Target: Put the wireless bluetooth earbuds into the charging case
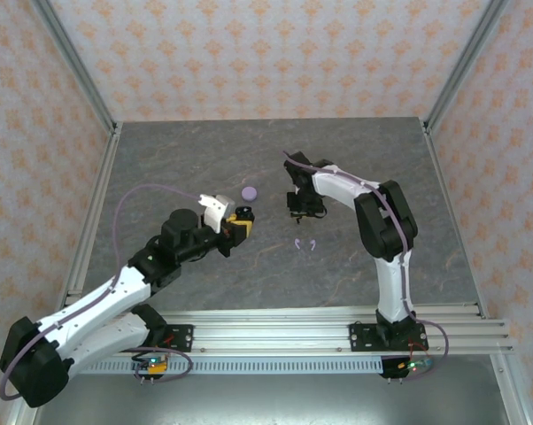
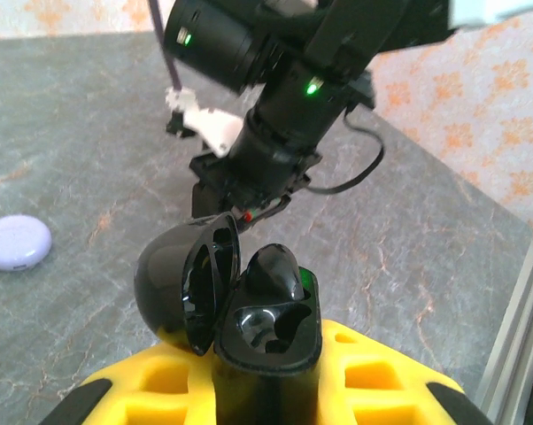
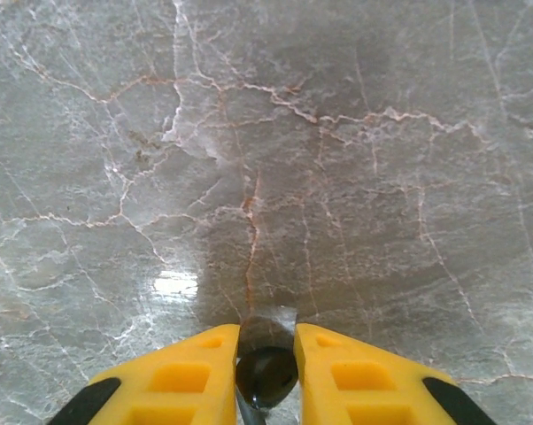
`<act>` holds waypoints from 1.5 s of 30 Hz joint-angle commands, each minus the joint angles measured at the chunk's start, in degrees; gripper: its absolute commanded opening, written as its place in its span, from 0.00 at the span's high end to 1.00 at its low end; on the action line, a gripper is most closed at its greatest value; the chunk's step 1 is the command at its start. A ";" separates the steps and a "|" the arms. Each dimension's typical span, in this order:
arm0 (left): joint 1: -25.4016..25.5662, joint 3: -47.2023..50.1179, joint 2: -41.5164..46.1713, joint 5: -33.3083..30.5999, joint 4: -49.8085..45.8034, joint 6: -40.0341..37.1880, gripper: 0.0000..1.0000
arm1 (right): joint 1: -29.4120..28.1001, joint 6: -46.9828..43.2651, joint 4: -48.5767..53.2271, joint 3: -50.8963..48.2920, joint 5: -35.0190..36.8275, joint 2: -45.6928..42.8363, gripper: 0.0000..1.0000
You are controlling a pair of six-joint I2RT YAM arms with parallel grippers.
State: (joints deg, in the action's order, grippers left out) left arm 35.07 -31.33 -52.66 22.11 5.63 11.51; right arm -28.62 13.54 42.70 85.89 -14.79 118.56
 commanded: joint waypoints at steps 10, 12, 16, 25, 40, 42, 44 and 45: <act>-0.62 -4.11 -16.90 1.07 8.16 6.25 0.80 | 5.62 6.51 -9.31 -10.56 -9.56 -7.42 0.79; -0.62 -4.59 -19.82 1.32 10.58 7.23 0.80 | 6.48 7.29 -11.58 -12.59 -11.36 -8.87 0.79; -0.62 -6.36 -25.14 1.19 13.49 8.24 0.80 | 8.10 8.66 -15.38 -15.91 -14.50 -11.64 0.79; -0.62 -9.27 -34.25 2.14 19.26 9.47 0.80 | 9.36 11.74 -22.86 -21.05 -19.64 -16.87 0.79; -0.62 -9.36 -41.84 7.64 34.16 8.62 0.81 | 9.31 12.42 -29.95 -23.84 -26.04 -28.40 0.79; -0.62 -9.18 -42.64 9.13 36.69 8.36 0.81 | 9.34 12.10 -30.46 -24.13 -26.34 -30.19 0.80; -0.62 -9.27 -43.46 10.34 38.71 8.04 0.81 | 9.28 12.03 -31.52 -24.86 -26.26 -32.02 0.79; -0.62 -9.40 -43.84 11.01 39.54 7.92 0.81 | 9.25 12.12 -32.20 -25.27 -26.26 -32.87 0.79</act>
State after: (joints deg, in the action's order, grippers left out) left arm 35.09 -39.51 -95.83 30.09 38.37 20.95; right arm -19.55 26.13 13.41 61.98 -40.29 88.84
